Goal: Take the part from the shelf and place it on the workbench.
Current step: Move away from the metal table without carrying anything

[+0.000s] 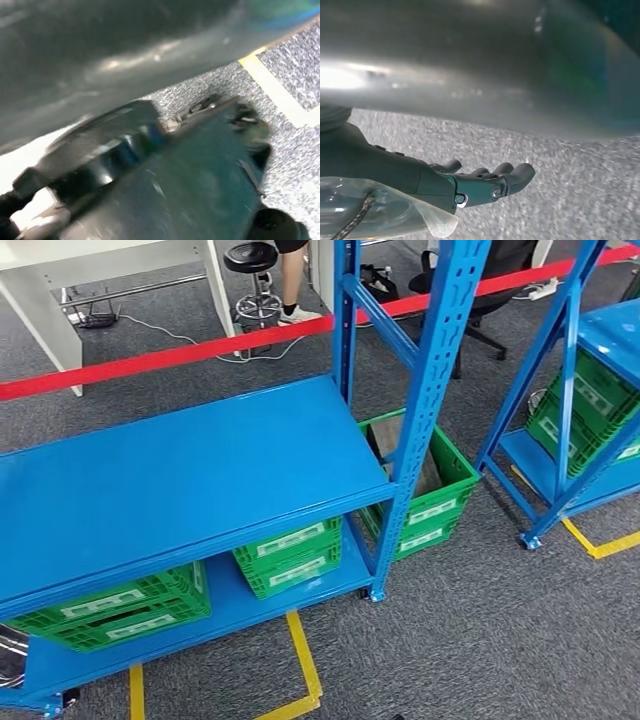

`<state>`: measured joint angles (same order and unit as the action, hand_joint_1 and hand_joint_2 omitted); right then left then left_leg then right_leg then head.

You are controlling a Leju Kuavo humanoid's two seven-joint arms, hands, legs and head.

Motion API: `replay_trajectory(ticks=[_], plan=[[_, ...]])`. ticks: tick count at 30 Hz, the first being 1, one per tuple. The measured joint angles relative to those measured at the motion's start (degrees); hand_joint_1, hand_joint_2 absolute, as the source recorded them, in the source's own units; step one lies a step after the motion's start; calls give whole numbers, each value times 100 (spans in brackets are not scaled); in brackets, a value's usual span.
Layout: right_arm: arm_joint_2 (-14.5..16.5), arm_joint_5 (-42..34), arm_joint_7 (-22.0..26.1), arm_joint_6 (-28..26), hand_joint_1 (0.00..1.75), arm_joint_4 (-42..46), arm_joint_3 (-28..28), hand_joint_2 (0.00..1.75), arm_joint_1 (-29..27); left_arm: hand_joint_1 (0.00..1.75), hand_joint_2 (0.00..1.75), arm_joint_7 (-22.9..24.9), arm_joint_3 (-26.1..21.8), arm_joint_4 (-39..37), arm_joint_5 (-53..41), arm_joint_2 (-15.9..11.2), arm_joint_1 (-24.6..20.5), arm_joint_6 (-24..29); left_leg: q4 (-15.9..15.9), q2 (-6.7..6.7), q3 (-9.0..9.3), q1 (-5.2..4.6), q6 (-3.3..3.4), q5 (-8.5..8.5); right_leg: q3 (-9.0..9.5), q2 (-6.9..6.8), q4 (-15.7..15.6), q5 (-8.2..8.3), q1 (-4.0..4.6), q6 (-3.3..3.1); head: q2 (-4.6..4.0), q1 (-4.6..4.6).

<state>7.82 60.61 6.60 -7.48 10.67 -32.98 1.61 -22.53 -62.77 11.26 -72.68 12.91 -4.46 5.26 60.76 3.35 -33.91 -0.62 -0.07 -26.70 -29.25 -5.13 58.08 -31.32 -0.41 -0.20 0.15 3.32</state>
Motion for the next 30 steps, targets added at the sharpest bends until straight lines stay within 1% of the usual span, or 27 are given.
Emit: replay_trajectory(ticks=[1,2,3,4,5,6,7,8,9,10,11,12,13,14,15,16,17,19,20,22,23,24,25,26,27,29,30], plan=[[3,1,5,-1,0,0,0,0,2,0,0,1,-2,0,12,0,-9,11,-171,90,78,-33,38,16,14,-63,-3,-18,13,23,0,3],[4,2,9,-2,0,0,0,0,7,0,0,2,-4,0,22,-1,-11,19,-219,99,89,-53,58,-14,29,-129,-15,-30,24,50,0,3],[4,4,13,-3,0,1,0,0,23,0,0,6,-5,0,26,-2,-3,22,-253,37,89,-50,82,-4,58,-192,-31,-39,30,78,0,2],[4,5,15,-4,0,3,0,0,36,0,0,11,-7,0,29,-1,11,23,-289,-26,102,-35,103,14,81,-171,-34,-60,28,107,0,7],[4,8,19,-4,0,5,0,0,42,0,0,17,-9,0,32,-1,19,26,-328,-93,120,-12,130,35,68,-54,21,-117,22,134,0,11],[4,11,23,-4,0,7,0,0,41,0,0,22,-10,0,34,2,14,27,-365,-163,138,14,156,58,-2,114,190,-229,15,161,0,22],[4,16,25,-4,0,8,0,0,30,0,0,26,-10,0,35,9,4,27,-381,-230,146,33,173,73,-146,308,482,-388,0,179,0,35],[4,20,26,-4,0,7,0,0,21,0,0,30,-11,0,36,14,-9,28,-384,-306,142,41,186,76,-343,432,874,-568,-9,191,0,43],[4,24,25,-4,0,7,0,0,13,0,0,31,-11,0,36,18,-14,28,-383,-383,139,44,191,77,-548,481,1259,-709,-16,204,0,48],[4,28,23,-4,0,7,0,0,4,0,0,33,-11,0,36,22,-9,27,-382,-462,142,46,193,76,-703,497,1516,-754,-22,215,0,47],[4,33,21,-4,0,7,0,0,-3,0,44,34,-11,0,36,22,-1,27,-378,-545,148,49,190,74,-772,502,1572,-681,-27,225,0,47],[4,38,20,-7,0,7,0,0,-9,0,87,36,-11,0,36,23,5,27,-372,-629,157,56,183,70,-728,513,1391,-496,-36,233,0,47],[4,42,20,-10,0,7,0,0,-10,0,131,40,-11,0,35,24,7,27,-359,-714,164,65,166,61,-592,569,1019,-241,-53,243,0,48],[5,43,16,-11,0,3,1,0,-12,0,175,45,-11,0,35,22,4,29,-336,-793,160,68,137,48,-436,723,628,-51,-78,252,0,51],[5,42,13,-13,0,-2,1,0,-13,0,175,53,-11,0,34,22,-2,32,-303,-871,142,68,102,36,-301,863,311,79,-102,244,0,49],[5,41,7,-10,0,-7,2,0,-14,0,175,61,-11,0,34,21,-6,35,-276,-936,116,69,63,33,-214,979,121,133,-117,227,0,49],[4,39,-5,-7,0,-12,2,0,-16,0,175,69,-12,0,34,19,-6,38,-261,-996,87,72,25,41,-187,1042,77,116,-117,197,0,48],[1,30,-23,0,0,-13,0,0,-13,0,175,84,-13,0,32,15,9,47,-254,-1062,53,93,-37,56,-166,929,66,140,-104,120,0,50],[2,26,-30,3,0,-13,-1,0,-10,0,175,89,-13,0,29,13,16,53,-204,-974,27,91,-67,21,-157,875,57,149,-104,83,0,37],[8,22,-27,9,0,-13,-1,0,-8,0,175,93,-13,0,23,12,5,69,214,-650,-168,80,-121,-220,-139,741,37,153,-106,17,0,7],[9,21,-26,12,0,-13,0,0,-17,0,131,94,-13,0,21,14,-8,73,584,-492,-343,76,-144,-399,-135,672,37,143,-97,-5,0,-8],[10,21,-26,13,0,-13,0,0,-27,0,87,95,-13,0,21,14,-18,78,984,-421,-536,85,-158,-565,-133,598,37,135,-87,-22,0,-9],[10,20,-27,13,0,-13,0,0,-37,0,44,96,-13,0,21,13,-17,82,1284,-393,-682,93,-165,-655,-129,532,38,126,-80,-30,0,-9],[10,19,-27,10,0,-13,0,0,-41,0,0,98,-13,0,21,11,-8,84,1401,-382,-737,98,-164,-640,-122,477,38,118,-74,-34,0,-9],[10,19,-28,7,0,-13,0,0,-39,0,0,99,-13,0,21,9,2,87,1280,-378,-675,100,-153,-511,-109,436,39,109,-69,-33,0,-10],[14,11,-33,-13,0,-13,0,0,-23,0,0,101,-13,0,21,5,12,101,530,-371,-294,89,-95,-116,-75,389,37,87,-63,-22,0,-9],[19,-11,-48,-19,0,-13,-3,0,-11,0,0,101,-13,0,20,2,10,111,149,-360,-100,73,-56,1,-70,375,40,71,-53,-5,0,-9]])
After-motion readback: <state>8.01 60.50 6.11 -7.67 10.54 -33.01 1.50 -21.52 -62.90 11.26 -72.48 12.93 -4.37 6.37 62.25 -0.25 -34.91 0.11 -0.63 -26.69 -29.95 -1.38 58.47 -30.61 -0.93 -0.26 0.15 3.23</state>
